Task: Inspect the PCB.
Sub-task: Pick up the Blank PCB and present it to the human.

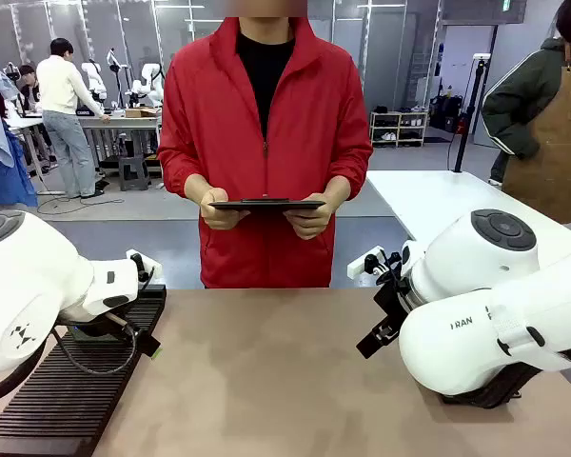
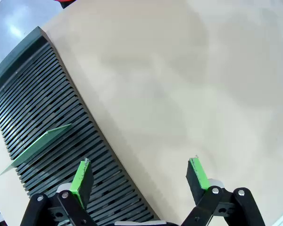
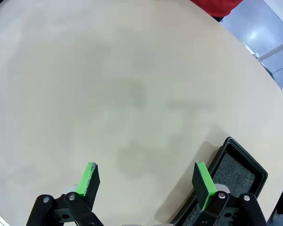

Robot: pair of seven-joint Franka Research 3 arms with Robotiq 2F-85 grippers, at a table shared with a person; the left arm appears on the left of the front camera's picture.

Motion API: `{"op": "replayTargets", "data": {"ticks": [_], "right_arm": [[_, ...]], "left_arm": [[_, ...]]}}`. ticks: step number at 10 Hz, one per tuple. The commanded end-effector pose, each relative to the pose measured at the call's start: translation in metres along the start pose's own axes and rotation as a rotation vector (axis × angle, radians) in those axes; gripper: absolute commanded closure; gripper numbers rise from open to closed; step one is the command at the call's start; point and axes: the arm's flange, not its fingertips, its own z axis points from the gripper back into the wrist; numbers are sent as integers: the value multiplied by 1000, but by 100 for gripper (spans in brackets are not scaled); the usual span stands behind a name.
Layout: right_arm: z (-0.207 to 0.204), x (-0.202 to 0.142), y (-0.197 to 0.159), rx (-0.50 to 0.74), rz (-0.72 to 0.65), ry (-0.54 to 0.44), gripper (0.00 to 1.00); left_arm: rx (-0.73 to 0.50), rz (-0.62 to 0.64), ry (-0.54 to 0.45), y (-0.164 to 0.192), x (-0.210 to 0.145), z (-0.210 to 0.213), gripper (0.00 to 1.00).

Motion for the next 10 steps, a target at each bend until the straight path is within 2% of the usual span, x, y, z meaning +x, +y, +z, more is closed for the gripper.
{"op": "replayTargets", "data": {"ticks": [1, 10], "right_arm": [[0, 0, 0, 0, 0, 0, 0], [0, 0, 0, 0, 0, 0, 0]], "left_arm": [[0, -1, 0, -1, 0, 0, 0], [0, -1, 0, -1, 0, 0, 0]]}}
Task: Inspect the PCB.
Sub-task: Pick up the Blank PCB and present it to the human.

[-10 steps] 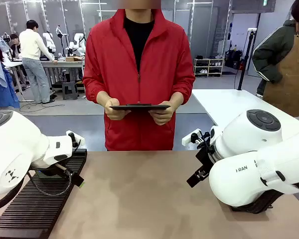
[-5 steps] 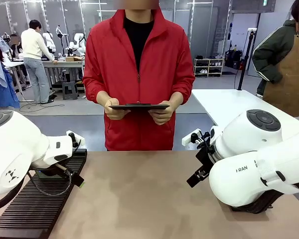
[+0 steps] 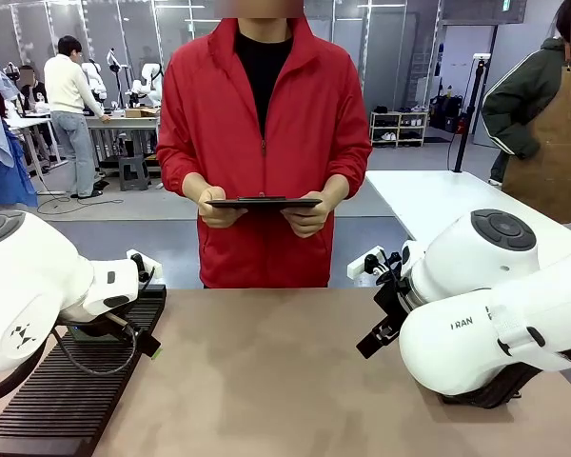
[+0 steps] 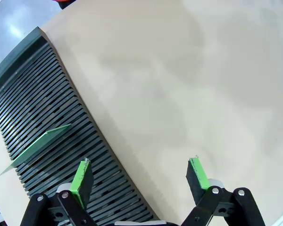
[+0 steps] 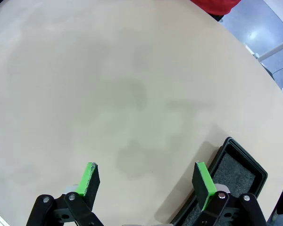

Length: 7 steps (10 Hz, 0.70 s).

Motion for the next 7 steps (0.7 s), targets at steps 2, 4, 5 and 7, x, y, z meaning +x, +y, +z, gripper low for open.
{"op": "replayTargets", "data": {"ticks": [2, 4, 5, 7], "right_arm": [[0, 0, 0, 0, 0, 0, 0], [27, 12, -10, 20, -18, -20, 0], [39, 14, -12, 41, -28, -21, 0], [65, 12, -26, 152, -71, -22, 0]], "left_arm": [[0, 0, 0, 0, 0, 0, 0], [-42, 8, 37, 7, 17, 29, 0], [-83, 24, 34, 11, 22, 43, 0], [-197, 50, 33, 21, 25, 66, 0]]}}
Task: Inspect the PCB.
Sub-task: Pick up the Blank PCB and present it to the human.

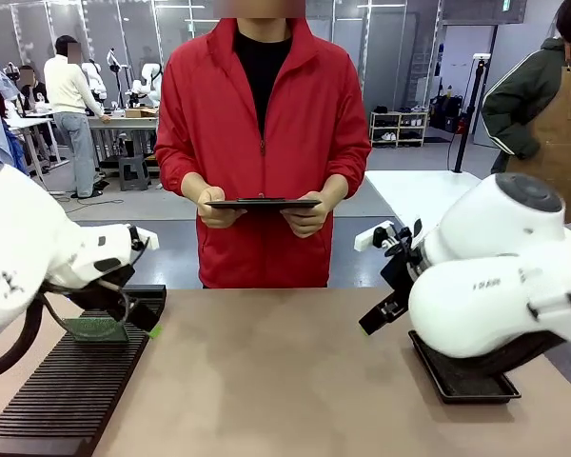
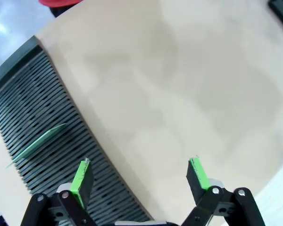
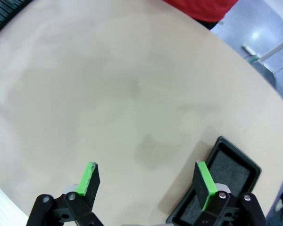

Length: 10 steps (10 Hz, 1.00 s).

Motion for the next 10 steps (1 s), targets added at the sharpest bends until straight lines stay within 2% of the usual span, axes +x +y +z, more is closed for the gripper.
{"op": "replayTargets", "data": {"ticks": [1, 2, 4, 6, 8, 9, 10], "right_arm": [[31, -7, -27, 199, -56, 1, 0], [38, -16, -41, 318, -96, -3, 0], [55, -56, -80, 555, -200, -9, 0], [58, -92, -107, 710, -291, -28, 0], [70, -136, -128, 892, -341, -106, 0], [76, -167, -137, 948, -376, -133, 0], [82, -192, -144, 969, -410, -175, 0]], "left_arm": [[-179, 23, 9, 20, -3, 26, 0], [-288, 38, -2, 28, -7, 36, 0], [-483, 55, -37, 60, -30, 55, 0], [-626, 79, -93, 85, -57, 61, 0], [-749, 144, -199, 109, -99, 74, 0], [-838, 158, -268, 127, -133, 84, 0], [-857, 197, -300, 142, -163, 92, 0]]}}
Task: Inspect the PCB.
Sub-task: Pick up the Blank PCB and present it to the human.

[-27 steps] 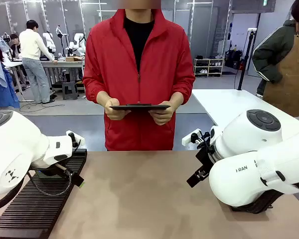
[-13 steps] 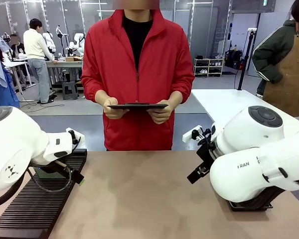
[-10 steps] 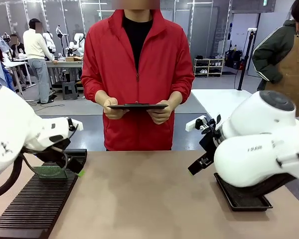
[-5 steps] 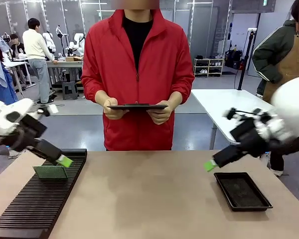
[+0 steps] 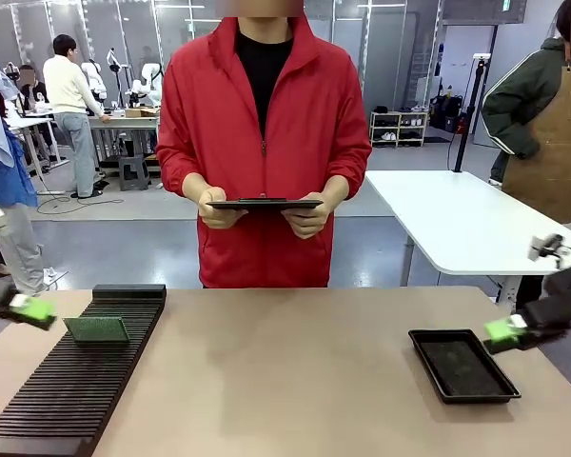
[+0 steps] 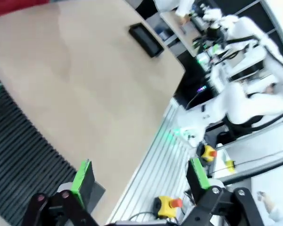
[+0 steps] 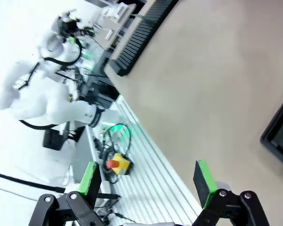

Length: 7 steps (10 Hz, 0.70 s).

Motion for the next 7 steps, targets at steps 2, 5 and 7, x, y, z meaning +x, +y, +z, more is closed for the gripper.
{"op": "replayTargets", "data": {"ticks": [2, 5, 7], "right_arm": [[33, -54, -13, 46, -31, -137, 0], [59, -104, -8, 81, -17, -259, 0], [66, -126, -2, 54, -15, -274, 0]], "left_arm": [[-116, 92, -116, 14, -67, 59, 0], [-127, 167, -288, 27, -112, 111, 0], [-127, 197, -372, 31, -132, 138, 0]]}}
